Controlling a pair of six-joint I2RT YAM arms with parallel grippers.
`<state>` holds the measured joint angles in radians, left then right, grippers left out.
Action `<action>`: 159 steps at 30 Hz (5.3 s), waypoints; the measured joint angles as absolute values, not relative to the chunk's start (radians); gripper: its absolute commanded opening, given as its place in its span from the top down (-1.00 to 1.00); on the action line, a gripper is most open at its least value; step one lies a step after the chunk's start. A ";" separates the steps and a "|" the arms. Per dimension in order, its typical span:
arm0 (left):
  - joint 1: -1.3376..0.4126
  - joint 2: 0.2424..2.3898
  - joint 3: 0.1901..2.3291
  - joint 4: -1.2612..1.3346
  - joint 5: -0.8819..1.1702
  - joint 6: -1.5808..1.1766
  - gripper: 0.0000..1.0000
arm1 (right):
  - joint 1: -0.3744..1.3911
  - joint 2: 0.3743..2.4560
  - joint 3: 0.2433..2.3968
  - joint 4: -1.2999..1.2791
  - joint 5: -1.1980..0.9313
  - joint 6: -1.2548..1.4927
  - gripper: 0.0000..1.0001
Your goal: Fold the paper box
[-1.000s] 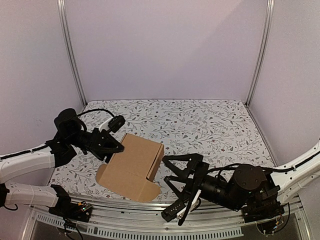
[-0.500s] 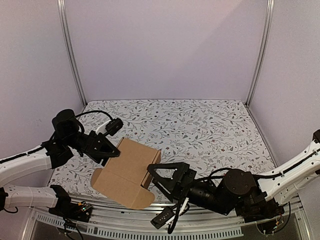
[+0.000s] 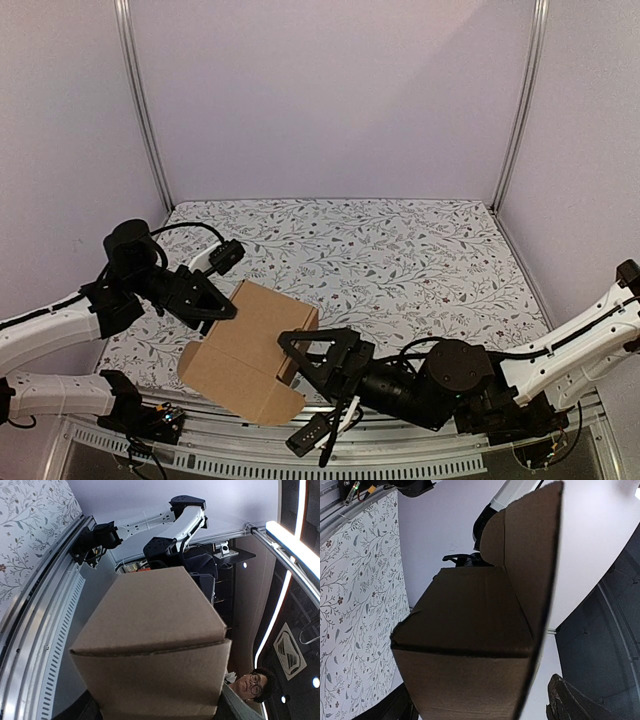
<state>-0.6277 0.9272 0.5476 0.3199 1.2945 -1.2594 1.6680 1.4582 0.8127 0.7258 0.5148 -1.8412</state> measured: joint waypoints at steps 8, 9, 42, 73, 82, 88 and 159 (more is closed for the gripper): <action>-0.628 0.927 0.548 0.311 1.301 -1.244 0.06 | 1.668 1.473 0.813 0.717 0.514 -1.839 -0.42; -0.628 0.927 0.548 0.309 1.302 -1.242 0.06 | 1.668 1.473 0.813 0.716 0.514 -1.837 -0.41; -0.630 0.813 0.773 -0.345 0.916 -0.810 -0.99 | 1.638 1.231 0.814 0.297 0.567 -1.393 -0.13; -0.818 0.845 0.783 -0.392 0.453 -0.627 -0.76 | 1.158 1.234 0.783 -0.126 -0.250 -0.108 -0.07; -0.946 1.025 0.783 -0.431 0.297 -0.594 -0.41 | 1.152 1.254 0.710 -0.001 -0.316 0.065 -0.06; -0.958 1.098 0.786 -0.452 0.244 -0.575 -0.23 | 1.152 1.254 0.704 0.037 -0.321 0.101 -0.06; -1.042 1.376 0.835 -0.224 0.039 -0.652 1.00 | 1.267 1.550 0.417 0.694 0.170 0.134 0.07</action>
<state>-1.0420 1.3758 0.8349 -0.2241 0.0387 -0.6521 1.2675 1.5501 0.4171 0.6941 0.1703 0.1337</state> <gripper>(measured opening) 0.008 0.596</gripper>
